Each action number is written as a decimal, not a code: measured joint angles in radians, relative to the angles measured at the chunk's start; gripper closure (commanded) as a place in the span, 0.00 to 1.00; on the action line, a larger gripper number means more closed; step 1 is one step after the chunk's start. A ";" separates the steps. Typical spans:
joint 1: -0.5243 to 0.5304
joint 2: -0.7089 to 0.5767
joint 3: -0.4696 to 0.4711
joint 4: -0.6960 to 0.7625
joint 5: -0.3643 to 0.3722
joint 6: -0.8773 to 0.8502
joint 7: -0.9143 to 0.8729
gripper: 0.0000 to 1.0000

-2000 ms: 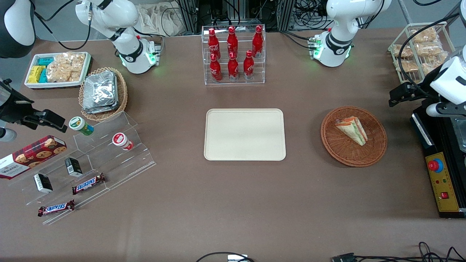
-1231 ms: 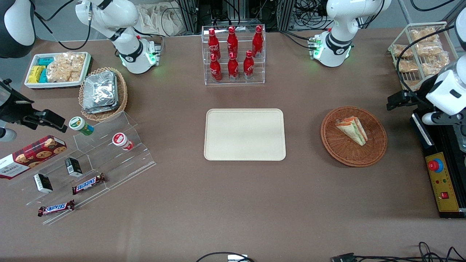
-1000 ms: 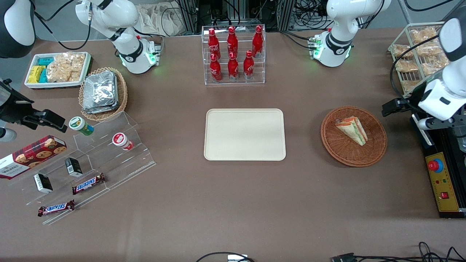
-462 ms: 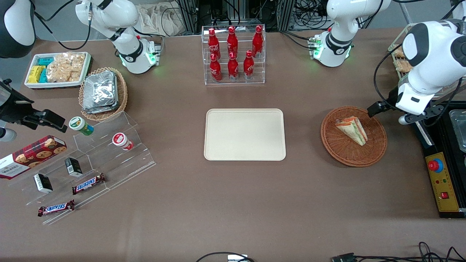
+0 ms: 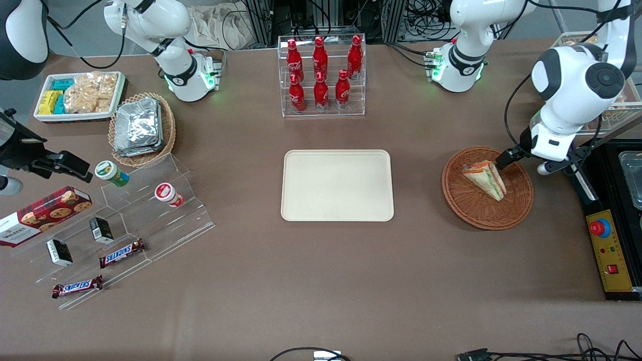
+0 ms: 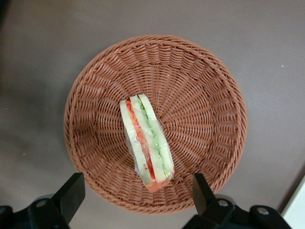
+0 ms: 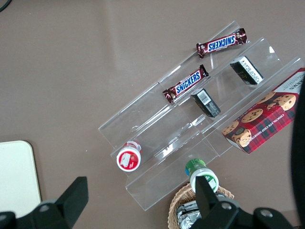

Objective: Place sandwich from basket to tray

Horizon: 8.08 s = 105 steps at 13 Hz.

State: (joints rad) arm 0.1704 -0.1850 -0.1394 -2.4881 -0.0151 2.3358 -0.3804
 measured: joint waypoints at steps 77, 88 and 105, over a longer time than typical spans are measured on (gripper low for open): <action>-0.604 0.554 -0.135 0.322 0.090 0.191 -0.091 0.71; -0.604 0.588 -0.133 0.333 0.102 0.194 -0.117 0.00; -0.597 0.398 0.182 0.610 0.149 -0.185 -0.243 0.00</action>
State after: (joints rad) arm -0.4266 0.2126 0.0424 -1.8782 0.1340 2.1507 -0.6231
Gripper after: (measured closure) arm 0.000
